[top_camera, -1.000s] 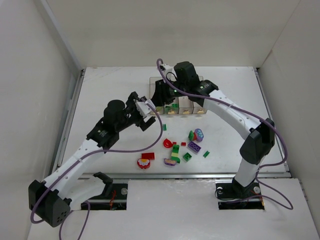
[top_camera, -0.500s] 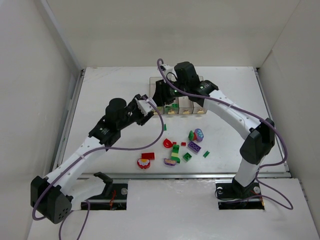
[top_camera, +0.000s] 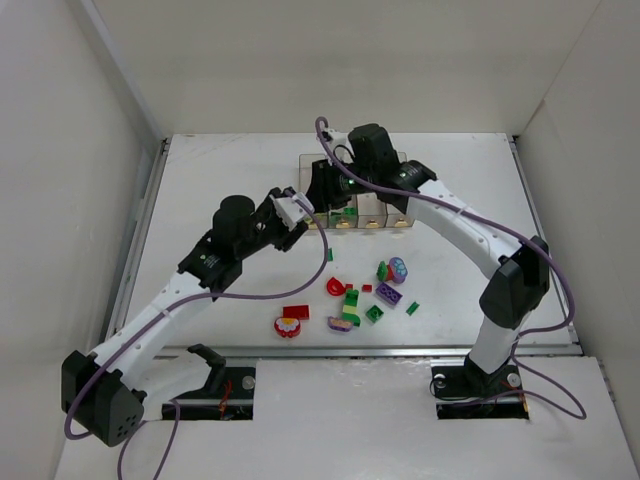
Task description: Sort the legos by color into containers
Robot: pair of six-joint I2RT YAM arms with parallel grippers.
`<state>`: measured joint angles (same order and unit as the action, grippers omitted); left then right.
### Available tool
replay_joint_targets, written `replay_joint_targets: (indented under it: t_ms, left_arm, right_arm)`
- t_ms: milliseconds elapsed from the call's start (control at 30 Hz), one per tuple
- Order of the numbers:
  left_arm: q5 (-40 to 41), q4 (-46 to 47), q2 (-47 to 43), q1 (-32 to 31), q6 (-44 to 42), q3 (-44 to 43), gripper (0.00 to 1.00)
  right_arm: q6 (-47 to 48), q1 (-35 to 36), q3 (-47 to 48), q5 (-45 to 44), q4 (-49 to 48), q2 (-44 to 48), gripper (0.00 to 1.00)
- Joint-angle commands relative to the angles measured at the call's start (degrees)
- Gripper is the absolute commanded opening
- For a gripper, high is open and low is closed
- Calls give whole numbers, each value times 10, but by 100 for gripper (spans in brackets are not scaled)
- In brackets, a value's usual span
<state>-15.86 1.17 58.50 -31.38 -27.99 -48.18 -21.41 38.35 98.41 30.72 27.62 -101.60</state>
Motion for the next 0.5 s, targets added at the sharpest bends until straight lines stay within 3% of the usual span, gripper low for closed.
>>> replay_joint_targets:
  t_ms: [0,133,300,467]
  left_arm:
    - [24,-51,-7,12,36,11,0]
    - [31,-71,-24,19,55,57,0]
    - [26,-77,-32,19,72,83,0]
    - [43,-65,-32,31,85,89,0]
  right_arm:
    - [-42,-36,10,-39,-48,22,0]
    - [-69,-84,-1,-52,-68,11,0]
    - [-75,-89,21,-52,-73,-23,0]
    - [-97,-89,52,-110,-79,-85,0]
